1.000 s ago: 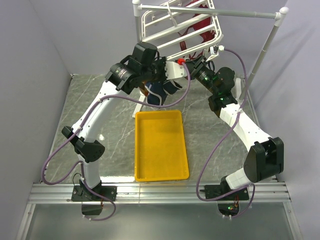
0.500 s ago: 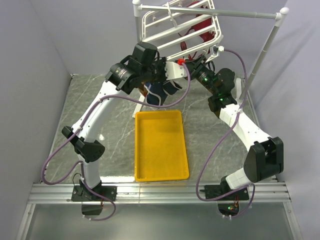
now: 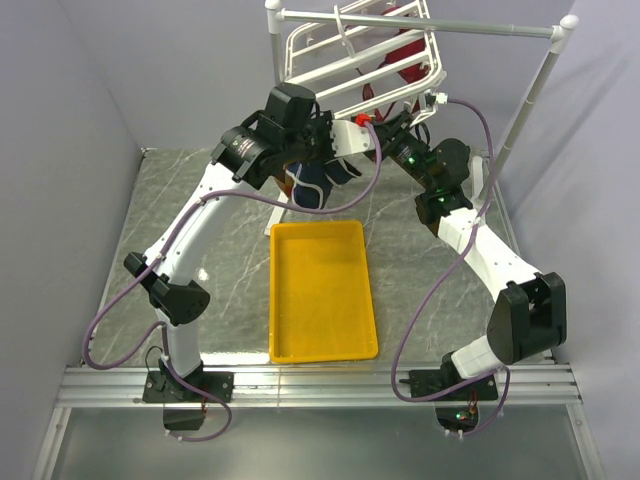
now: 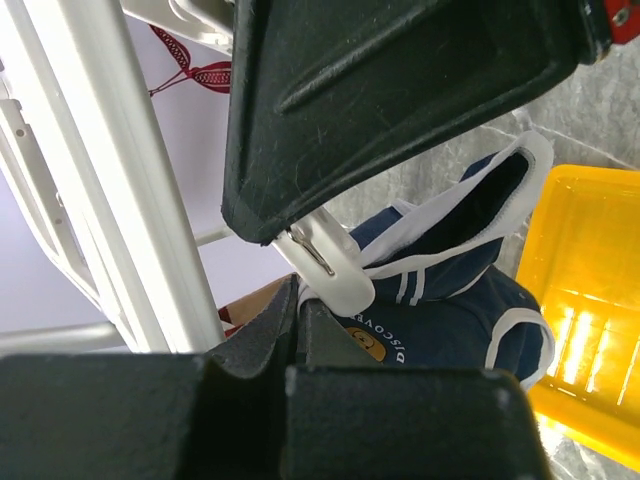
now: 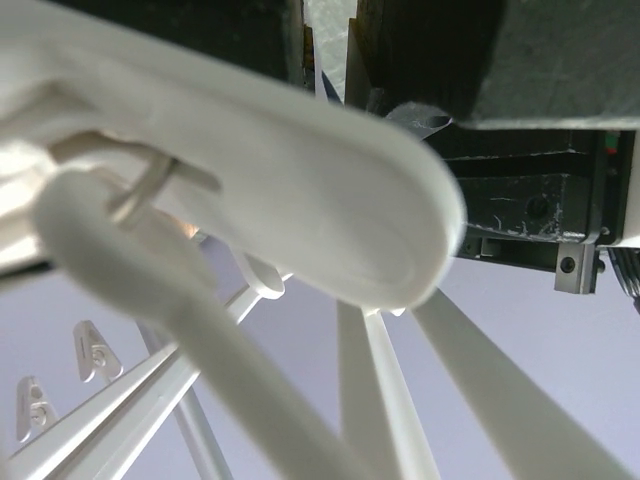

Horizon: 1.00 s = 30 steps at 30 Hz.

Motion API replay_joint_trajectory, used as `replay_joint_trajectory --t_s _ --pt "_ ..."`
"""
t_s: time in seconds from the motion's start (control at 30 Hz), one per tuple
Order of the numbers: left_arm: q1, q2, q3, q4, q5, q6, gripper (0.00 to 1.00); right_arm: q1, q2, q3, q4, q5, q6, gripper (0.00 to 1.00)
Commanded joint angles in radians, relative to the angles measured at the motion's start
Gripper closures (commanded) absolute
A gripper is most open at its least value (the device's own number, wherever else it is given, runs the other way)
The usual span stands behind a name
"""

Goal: Clip the underwear to the hanger

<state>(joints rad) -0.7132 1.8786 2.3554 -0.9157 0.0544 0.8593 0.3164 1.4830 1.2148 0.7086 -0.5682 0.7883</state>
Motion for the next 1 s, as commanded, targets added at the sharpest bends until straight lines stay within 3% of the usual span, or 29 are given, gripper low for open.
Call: replay_joint_trajectory --t_s 0.0,0.13,0.3,0.63,0.77,0.97 --pt "-0.005 -0.012 0.013 0.045 0.051 -0.025 1.00 0.007 0.002 -0.009 0.032 -0.010 -0.110 1.00" --pt "-0.003 -0.091 -0.094 0.087 0.110 0.000 1.00 0.007 -0.004 -0.015 0.022 0.013 -0.150 1.00" --pt "0.009 -0.072 -0.016 0.028 0.157 -0.011 1.00 0.007 -0.009 -0.020 0.028 0.011 -0.181 1.00" --pt "0.006 -0.084 -0.041 0.078 0.139 -0.025 1.00 0.007 -0.007 -0.029 0.049 -0.030 -0.164 1.00" --pt "-0.002 -0.095 -0.131 0.139 0.061 0.003 1.00 0.007 -0.001 -0.026 0.080 -0.059 -0.113 1.00" --pt "0.000 -0.058 -0.044 0.116 0.079 -0.045 1.00 0.007 0.003 -0.021 0.055 -0.064 -0.153 1.00"
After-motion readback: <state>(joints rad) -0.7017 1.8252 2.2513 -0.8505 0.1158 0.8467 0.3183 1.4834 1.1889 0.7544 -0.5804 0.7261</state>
